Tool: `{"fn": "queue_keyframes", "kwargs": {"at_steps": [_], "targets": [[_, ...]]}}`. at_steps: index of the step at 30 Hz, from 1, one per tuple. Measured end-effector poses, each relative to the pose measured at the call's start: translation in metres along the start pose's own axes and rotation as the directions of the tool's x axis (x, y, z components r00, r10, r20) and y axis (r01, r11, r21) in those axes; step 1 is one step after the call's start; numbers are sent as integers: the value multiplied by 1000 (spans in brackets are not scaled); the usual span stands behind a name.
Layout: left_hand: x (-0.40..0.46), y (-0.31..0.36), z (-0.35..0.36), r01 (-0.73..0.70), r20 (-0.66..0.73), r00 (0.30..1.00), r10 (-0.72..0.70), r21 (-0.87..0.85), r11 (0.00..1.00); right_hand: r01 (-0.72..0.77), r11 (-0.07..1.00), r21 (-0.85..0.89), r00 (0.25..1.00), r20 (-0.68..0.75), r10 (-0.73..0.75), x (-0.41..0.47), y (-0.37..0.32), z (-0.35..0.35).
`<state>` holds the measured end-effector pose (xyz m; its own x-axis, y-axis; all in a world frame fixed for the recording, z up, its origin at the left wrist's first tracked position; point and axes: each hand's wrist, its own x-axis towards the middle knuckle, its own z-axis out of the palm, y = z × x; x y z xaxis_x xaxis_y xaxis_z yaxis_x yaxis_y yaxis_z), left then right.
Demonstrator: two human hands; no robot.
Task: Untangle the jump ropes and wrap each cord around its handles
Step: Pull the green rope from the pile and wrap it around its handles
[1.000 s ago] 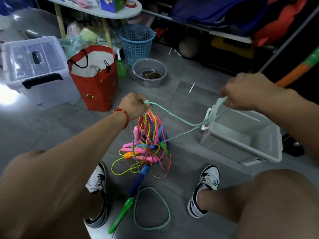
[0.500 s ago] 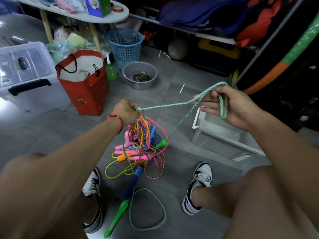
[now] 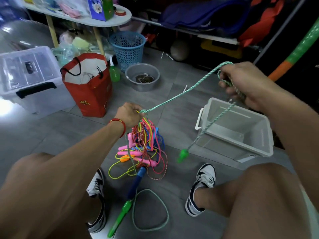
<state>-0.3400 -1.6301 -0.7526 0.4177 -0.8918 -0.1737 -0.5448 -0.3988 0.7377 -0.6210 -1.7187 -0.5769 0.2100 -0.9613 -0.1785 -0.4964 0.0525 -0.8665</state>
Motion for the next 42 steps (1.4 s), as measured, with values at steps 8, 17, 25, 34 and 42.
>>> {"fn": "queue_keyframes", "kwargs": {"at_steps": [8, 17, 25, 34, 42], "targets": [[-8, 8, 1, -76, 60, 995, 78, -35, 996, 70, 938, -340, 983, 185, -7, 0, 50, 35], [-13, 25, -13, -149, 176, 967, 185, -200, 968, 214, 802, -558, 950, 310, -38, 30, 73, 65], [-18, 45, -6, -144, 384, 901, 199, -168, 975, 551, 762, -341, 765, 571, -298, 37, 82, 121], [-5, 52, -7, 19, 272, 961, 47, -233, 972, 532, 815, -231, 763, 548, -343, 59, 89, 109], [-3, 55, -13, -139, 44, 988, 150, -194, 971, 529, 780, -336, 743, 627, -234, 51, 87, 103]]}}
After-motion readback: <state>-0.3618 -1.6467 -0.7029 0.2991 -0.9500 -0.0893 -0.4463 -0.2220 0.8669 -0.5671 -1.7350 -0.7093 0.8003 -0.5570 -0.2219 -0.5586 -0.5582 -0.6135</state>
